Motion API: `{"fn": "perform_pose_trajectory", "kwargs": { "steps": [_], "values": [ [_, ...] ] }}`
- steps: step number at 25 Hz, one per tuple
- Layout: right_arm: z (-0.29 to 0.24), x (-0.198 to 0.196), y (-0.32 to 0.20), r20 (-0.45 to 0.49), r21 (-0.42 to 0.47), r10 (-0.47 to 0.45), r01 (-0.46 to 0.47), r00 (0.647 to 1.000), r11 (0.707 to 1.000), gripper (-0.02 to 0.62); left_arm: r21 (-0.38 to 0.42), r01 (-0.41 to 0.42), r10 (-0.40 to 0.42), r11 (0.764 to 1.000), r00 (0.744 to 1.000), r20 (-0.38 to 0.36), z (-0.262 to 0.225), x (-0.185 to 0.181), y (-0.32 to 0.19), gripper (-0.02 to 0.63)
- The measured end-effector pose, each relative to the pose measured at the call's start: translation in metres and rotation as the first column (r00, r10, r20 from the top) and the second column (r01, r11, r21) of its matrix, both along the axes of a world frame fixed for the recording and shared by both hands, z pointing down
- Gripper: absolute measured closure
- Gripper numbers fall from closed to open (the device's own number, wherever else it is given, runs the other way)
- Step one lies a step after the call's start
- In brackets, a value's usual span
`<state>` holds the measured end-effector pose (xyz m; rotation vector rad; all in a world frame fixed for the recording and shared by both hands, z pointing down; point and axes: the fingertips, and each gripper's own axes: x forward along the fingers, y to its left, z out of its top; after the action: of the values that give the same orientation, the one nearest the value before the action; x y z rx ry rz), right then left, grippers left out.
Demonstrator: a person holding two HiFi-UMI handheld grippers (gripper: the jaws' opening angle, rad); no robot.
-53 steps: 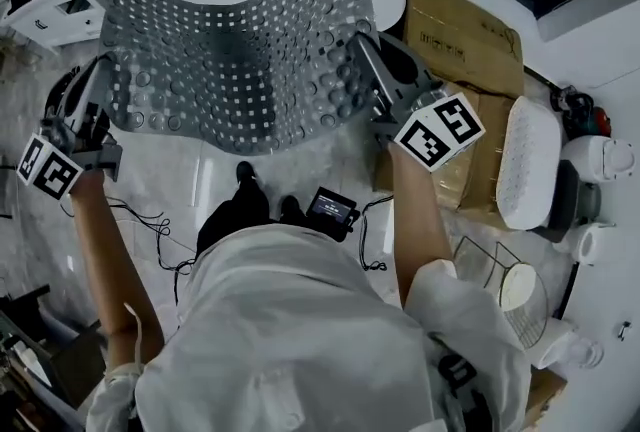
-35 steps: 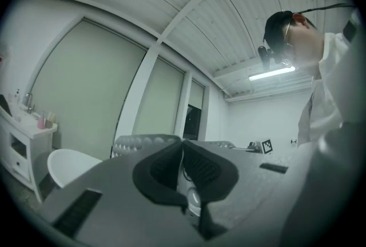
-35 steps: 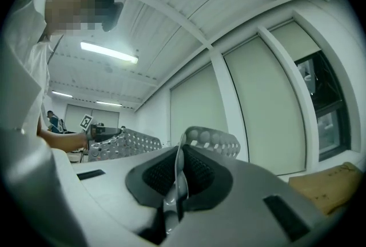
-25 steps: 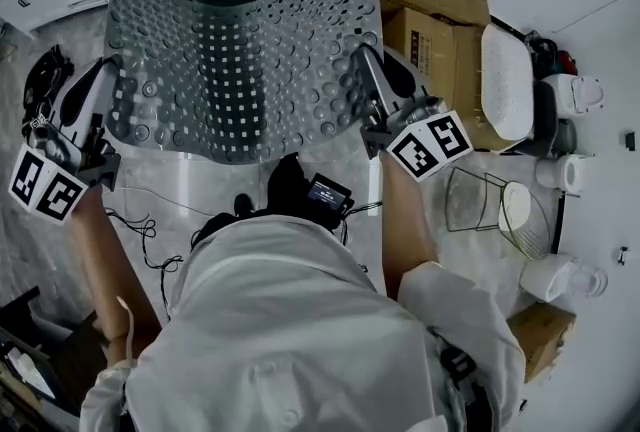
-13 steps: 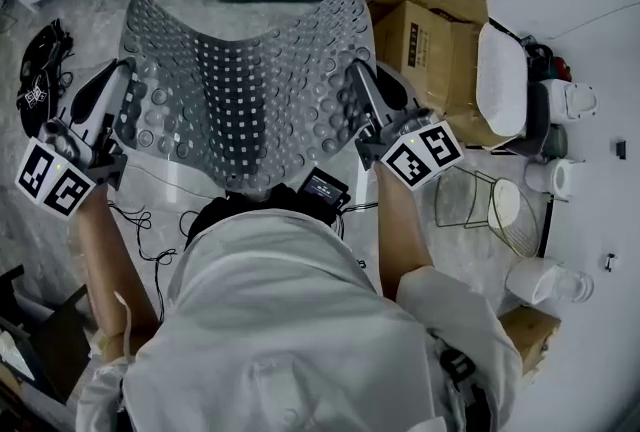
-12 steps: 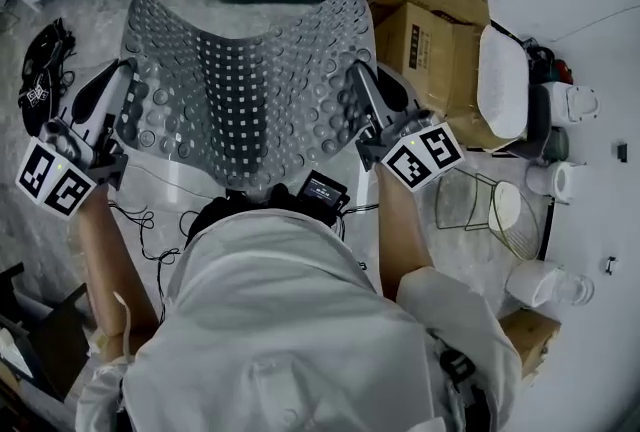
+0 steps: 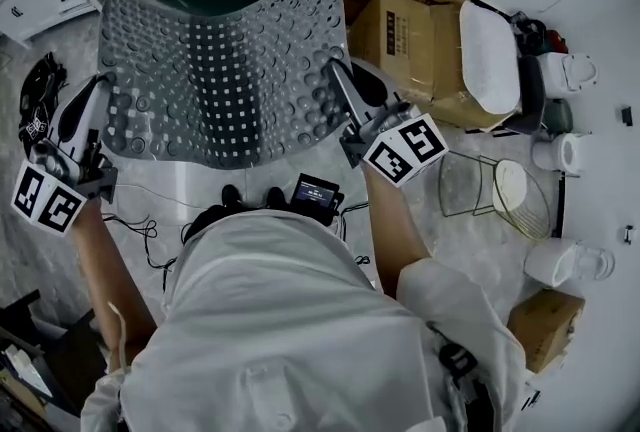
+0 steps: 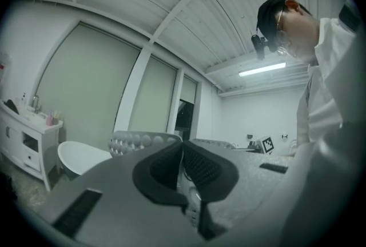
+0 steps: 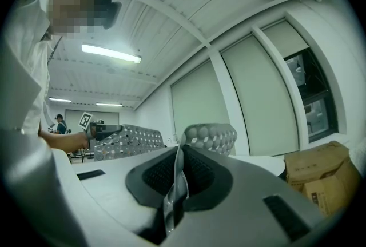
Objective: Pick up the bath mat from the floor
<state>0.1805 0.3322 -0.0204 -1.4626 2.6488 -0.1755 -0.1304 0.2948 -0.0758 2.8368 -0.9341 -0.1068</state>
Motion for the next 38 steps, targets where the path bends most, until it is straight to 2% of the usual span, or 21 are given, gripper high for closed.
{"fn": "perform_pose_trajectory", "kwargs": {
  "steps": [3, 6, 10, 16, 30, 38],
  "values": [
    [0.0, 0.035, 0.031, 0.012, 0.003, 0.004, -0.004, 1.0, 1.0, 0.56, 0.002, -0.02, 0.02, 1.0, 1.0, -0.002, -0.003, 0.038, 0.03, 0.594],
    [0.001, 0.045, 0.042, 0.024, -0.002, 0.005, -0.005, 1.0, 1.0, 0.559, -0.005, -0.041, 0.041, 0.999, 0.999, 0.007, -0.002, 0.054, 0.039, 0.594],
    [0.008, 0.04, 0.04, 0.026, -0.015, 0.01, -0.009, 1.0, 1.0, 0.56, -0.017, -0.059, 0.059, 0.998, 0.998, 0.006, 0.002, 0.052, 0.034, 0.594],
    [0.004, 0.036, 0.038, -0.073, 0.025, 0.006, -0.005, 0.997, 1.0, 0.559, -0.027, -0.058, 0.059, 0.998, 0.998, 0.027, 0.005, 0.054, 0.034, 0.594],
    [0.01, 0.052, 0.024, 0.007, 0.015, 0.04, -0.04, 0.999, 0.999, 0.56, -0.064, 0.008, -0.005, 0.998, 0.999, 0.044, 0.022, 0.043, 0.028, 0.594],
    [0.008, 0.05, 0.015, 0.024, 0.003, 0.018, -0.018, 1.0, 1.0, 0.56, -0.104, 0.017, -0.014, 0.994, 1.0, 0.025, 0.027, 0.041, 0.024, 0.594]
  ]
}}
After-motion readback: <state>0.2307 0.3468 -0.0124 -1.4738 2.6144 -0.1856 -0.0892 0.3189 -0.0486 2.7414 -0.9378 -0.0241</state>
